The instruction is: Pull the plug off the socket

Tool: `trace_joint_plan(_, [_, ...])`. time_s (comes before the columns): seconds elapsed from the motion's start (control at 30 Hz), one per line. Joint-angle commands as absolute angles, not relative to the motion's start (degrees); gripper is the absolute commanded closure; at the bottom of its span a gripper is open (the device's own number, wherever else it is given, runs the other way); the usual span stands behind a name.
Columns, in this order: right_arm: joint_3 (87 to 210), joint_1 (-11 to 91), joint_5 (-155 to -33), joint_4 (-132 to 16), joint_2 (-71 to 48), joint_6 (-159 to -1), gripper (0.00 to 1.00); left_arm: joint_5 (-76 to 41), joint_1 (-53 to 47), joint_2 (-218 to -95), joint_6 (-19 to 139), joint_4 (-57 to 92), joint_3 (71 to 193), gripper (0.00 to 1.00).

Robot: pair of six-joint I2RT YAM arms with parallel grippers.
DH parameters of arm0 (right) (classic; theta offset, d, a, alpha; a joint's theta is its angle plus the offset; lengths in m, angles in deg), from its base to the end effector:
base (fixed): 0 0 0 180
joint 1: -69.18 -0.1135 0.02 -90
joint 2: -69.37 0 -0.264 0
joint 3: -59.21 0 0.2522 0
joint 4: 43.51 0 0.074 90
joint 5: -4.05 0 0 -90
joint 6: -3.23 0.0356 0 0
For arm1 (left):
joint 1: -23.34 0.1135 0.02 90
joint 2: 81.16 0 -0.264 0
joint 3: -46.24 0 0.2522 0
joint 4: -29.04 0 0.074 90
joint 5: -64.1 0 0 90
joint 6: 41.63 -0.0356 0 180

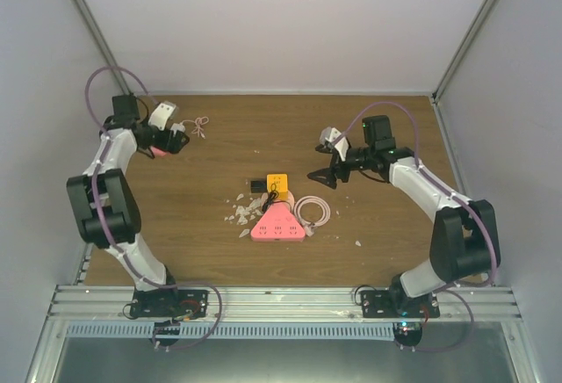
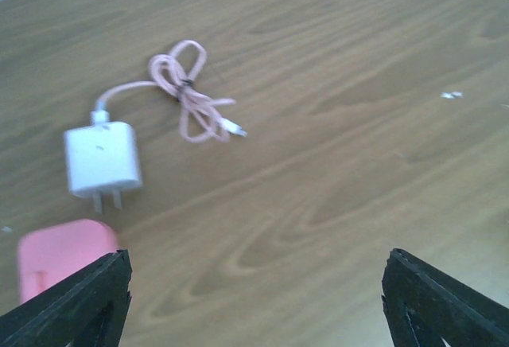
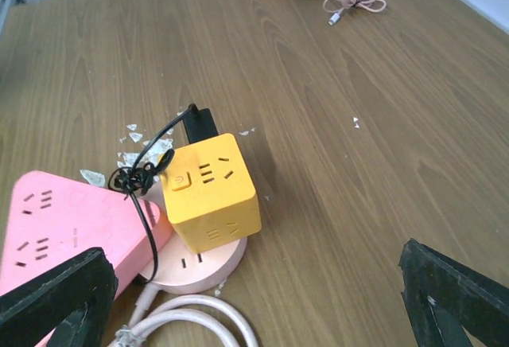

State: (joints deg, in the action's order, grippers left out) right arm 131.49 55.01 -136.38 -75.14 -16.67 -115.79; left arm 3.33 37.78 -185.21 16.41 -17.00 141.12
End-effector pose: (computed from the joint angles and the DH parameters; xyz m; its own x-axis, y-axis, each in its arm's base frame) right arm 0.2983 0.1036 0.2481 -0.2733 -0.3877 -0.8803 -0.9302 0.3397 0.1392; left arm 0.3849 0.0812 0.2431 -0.6471 0.3104 -0.6964 0.4653 0.8843 -0.0382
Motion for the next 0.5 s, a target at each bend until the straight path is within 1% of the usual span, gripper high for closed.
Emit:
trace_joint_plan(0.0, [135.33, 52.64, -135.10, -79.13, -20.09, -127.53, 0.02, 10.89, 37.32, -177.80, 16.57, -17.43, 134.44, 0.13])
trace_joint_plan(0.23, [140.98, 46.00, -129.14, -80.39, -26.83, -133.30, 0.02, 19.23, 35.78, -168.26, 19.73, -20.02, 126.71, 0.06])
trace_joint_plan(0.47, [143.70, 40.03, -123.89, -79.07, -32.57, -135.38, 0.06, 23.24, 31.35, -162.14, 22.49, -20.60, 120.74, 0.05])
